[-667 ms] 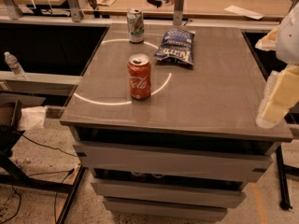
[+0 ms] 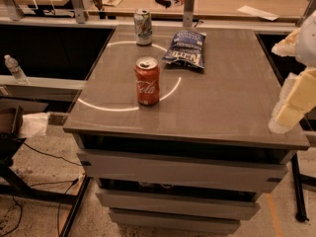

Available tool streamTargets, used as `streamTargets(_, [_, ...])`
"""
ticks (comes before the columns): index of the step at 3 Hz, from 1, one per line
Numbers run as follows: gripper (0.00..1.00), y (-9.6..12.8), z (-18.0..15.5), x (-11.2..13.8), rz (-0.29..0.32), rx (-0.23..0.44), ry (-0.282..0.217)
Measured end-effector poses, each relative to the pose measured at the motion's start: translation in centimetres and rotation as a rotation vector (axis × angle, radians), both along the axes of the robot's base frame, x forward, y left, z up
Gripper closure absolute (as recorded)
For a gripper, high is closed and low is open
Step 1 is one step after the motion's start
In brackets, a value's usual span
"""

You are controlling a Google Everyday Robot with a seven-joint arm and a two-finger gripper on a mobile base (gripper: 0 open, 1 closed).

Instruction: Knock coke can over

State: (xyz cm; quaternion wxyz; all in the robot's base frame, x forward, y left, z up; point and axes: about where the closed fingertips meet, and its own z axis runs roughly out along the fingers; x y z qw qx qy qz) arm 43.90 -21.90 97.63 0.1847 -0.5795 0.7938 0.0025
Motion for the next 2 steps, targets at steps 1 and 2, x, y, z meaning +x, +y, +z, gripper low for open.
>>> streamTargets(1, [0.00, -2.1, -1.7, 0.9, -0.104, 0.214, 0.006])
streamTargets(2, [0.00, -2.9, -3.9, 1.8, -0.142, 0.434, -0.045])
